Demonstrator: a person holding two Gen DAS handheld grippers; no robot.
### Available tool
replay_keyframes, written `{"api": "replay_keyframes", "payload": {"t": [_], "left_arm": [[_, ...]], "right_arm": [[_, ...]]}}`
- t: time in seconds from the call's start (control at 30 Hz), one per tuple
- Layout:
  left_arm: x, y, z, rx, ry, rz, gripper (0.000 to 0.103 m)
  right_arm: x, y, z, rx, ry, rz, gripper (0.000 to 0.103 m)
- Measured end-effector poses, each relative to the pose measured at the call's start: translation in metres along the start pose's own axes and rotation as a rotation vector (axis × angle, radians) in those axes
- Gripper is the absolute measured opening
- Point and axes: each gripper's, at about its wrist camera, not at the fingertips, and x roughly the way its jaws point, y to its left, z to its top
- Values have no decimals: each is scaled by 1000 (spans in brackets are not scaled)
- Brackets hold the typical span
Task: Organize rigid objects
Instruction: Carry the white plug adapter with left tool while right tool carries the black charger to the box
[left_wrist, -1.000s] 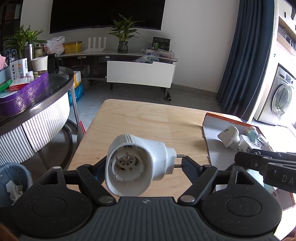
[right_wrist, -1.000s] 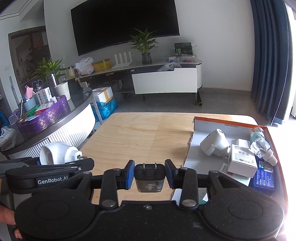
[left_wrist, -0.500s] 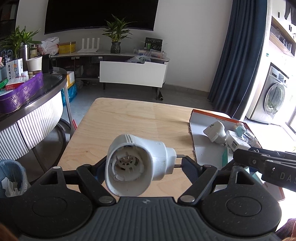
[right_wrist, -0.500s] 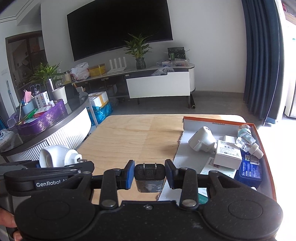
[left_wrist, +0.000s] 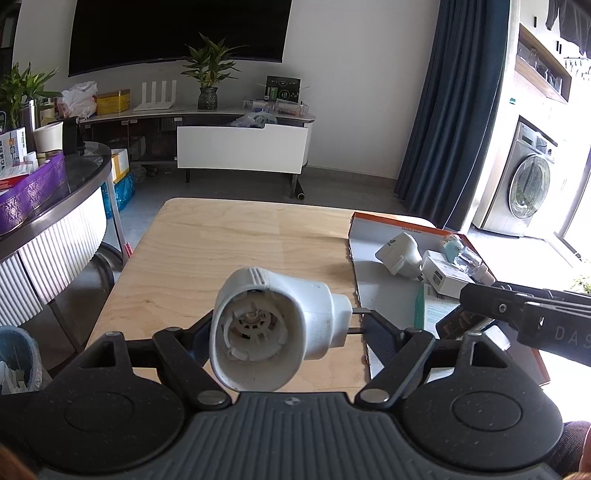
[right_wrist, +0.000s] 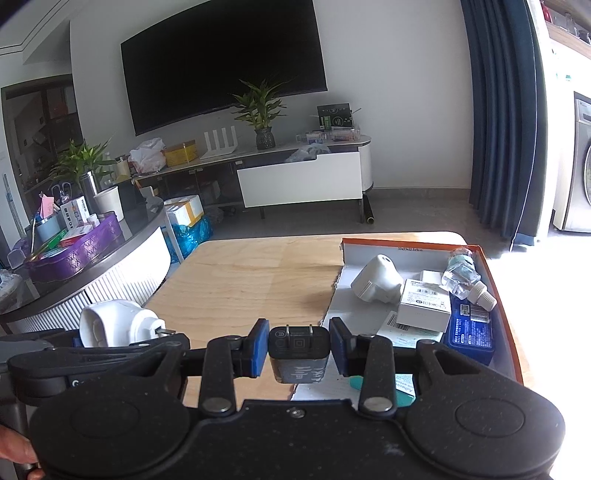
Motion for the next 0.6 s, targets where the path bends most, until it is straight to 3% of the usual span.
{"api": "replay_keyframes", "payload": {"t": [0.6], "left_arm": [[-1,-20,-1,48,-4,-53,83]], "right_arm": [[-17,-22,-2,37,-24,-48,44]]}}
